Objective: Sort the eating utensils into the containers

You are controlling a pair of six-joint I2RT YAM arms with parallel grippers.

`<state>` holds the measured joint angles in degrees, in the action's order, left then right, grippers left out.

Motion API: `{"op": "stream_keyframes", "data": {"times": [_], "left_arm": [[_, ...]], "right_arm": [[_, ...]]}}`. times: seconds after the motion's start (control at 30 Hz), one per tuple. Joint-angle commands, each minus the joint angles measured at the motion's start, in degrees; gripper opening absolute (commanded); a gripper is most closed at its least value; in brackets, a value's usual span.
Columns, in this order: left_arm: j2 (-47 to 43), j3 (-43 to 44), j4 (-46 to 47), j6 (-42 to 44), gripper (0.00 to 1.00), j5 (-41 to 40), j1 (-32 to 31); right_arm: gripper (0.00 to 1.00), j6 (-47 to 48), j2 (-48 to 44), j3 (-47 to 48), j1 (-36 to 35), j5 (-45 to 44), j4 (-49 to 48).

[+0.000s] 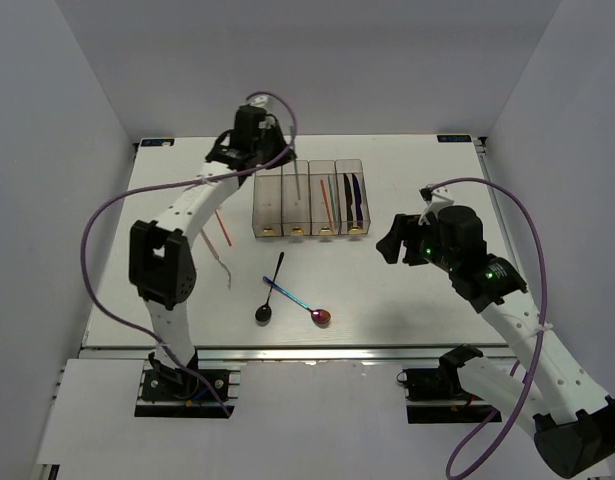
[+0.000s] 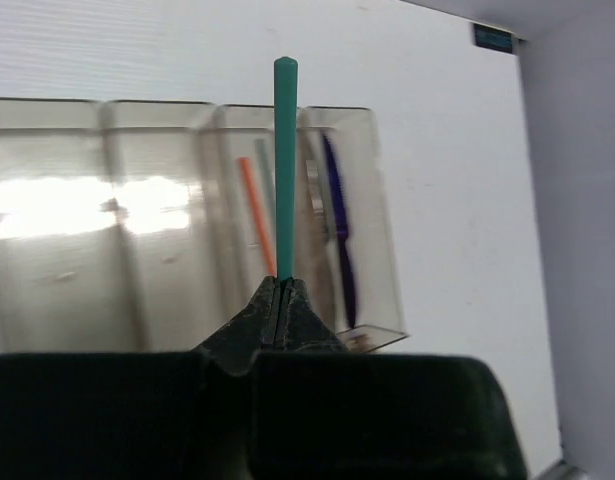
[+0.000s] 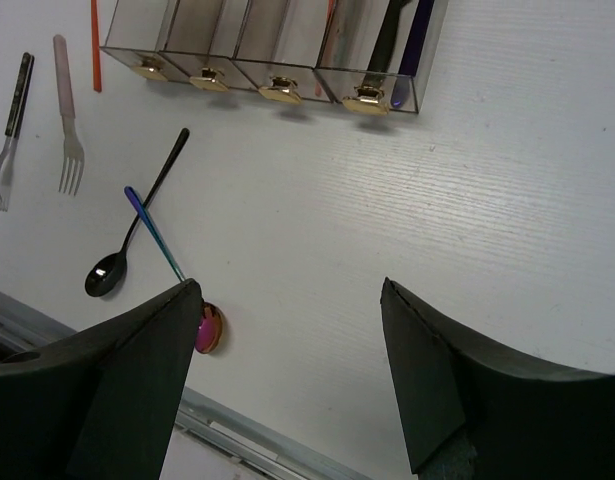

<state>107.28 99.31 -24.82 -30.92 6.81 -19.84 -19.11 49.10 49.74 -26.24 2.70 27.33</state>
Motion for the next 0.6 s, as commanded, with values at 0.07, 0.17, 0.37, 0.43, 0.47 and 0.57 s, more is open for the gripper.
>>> {"op": "stream_keyframes", "data": {"times": [0.07,0.17,0.37,0.43,0.47,0.57], "left_arm": [[8.8,5.4,10.8,-7.0,0.00,-1.2,-5.9],[14.2,10.2,12.2,-8.4,0.00,0.3,-6.3],[20.6,13.7,11.4,-9.1,0.00,3.0,-6.5],[20.2,10.7,13.7,-9.3,0.04,2.9,-6.5],[20.0,9.9,14.2,-9.3,0.05,3.0,-6.5],[19.5,8.1,14.7,-9.3,0.07,3.7,-6.5]], "right_arm": [[0.77,-0.4,-1.0,3.4,0.0,-3.2,1.5],[0.77,-0.1,-1.6,4.2,0.0,-4.8,2.5],[0.78,0.2,-1.7,4.7,0.0,-5.5,3.2],[0.78,0.1,-1.6,4.8,0.1,-5.4,3.3],[0.78,0.1,-1.6,4.8,0.0,-5.4,3.3],[0.78,0.0,-1.6,4.8,0.0,-5.2,3.2]]}}
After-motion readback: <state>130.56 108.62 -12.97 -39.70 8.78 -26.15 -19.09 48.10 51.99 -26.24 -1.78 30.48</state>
